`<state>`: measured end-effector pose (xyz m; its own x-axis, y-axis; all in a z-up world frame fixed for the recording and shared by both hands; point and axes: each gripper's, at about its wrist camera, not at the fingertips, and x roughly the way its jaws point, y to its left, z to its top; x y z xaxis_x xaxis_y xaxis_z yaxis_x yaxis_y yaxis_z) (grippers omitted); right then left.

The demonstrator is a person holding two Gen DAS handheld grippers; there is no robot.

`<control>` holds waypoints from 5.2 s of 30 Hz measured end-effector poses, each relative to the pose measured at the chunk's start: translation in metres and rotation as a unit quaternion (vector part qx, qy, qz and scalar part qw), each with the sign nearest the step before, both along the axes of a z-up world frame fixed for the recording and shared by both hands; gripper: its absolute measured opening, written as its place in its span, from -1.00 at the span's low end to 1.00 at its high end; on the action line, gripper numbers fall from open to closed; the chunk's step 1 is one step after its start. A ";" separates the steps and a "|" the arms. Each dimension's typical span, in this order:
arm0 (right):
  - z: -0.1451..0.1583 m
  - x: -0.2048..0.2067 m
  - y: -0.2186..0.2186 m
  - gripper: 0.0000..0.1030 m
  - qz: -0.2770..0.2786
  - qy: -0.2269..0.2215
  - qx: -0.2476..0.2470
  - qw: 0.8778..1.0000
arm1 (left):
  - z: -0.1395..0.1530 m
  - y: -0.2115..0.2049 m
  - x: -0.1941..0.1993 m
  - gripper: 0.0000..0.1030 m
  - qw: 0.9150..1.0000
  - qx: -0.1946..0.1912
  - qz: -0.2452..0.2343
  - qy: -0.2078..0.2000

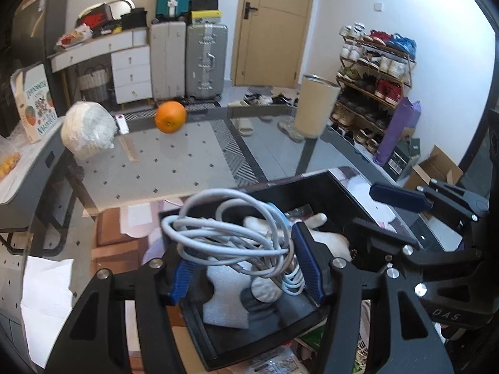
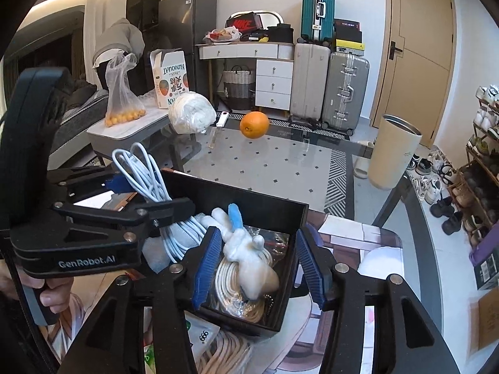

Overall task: Organize soft objects
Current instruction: 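Lower the cables and bunny into the black box and open both grippers, then withdraw both grippers from the black box, then grasp the bag of white rope with the right gripper, then grasp the red-and-white snack bag with the left gripper while right gripper lifts the rope bag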

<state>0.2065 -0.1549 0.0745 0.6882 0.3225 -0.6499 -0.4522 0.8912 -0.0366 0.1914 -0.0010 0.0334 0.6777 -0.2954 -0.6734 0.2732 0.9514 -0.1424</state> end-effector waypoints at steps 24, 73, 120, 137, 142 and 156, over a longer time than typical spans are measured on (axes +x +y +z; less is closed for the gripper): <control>0.006 -0.050 -0.041 0.97 -0.013 0.003 0.011 1.000 | 0.010 0.025 -0.071 1.00 0.995 0.032 0.074 -0.063; -0.066 -0.079 -0.003 0.98 0.000 0.121 -0.078 0.990 | -0.038 0.018 -0.091 1.00 0.995 0.046 0.090 0.016; -0.062 -0.072 -0.032 0.00 -0.025 0.130 -0.051 0.990 | -0.067 0.013 -0.083 1.00 0.991 0.060 0.075 0.096; -0.048 -0.085 -0.042 -0.05 -0.009 0.115 -0.020 0.993 | -0.052 0.023 -0.091 -0.57 0.995 0.032 0.070 0.069; -0.043 -0.090 -0.045 -0.05 -0.011 0.108 -0.010 0.994 | -0.045 0.028 -0.098 -0.60 0.995 0.028 0.073 0.063; -0.023 -0.104 -0.051 -0.05 -0.003 0.077 0.011 0.997 | -0.006 0.033 -0.129 -0.60 0.998 -0.012 0.067 -0.011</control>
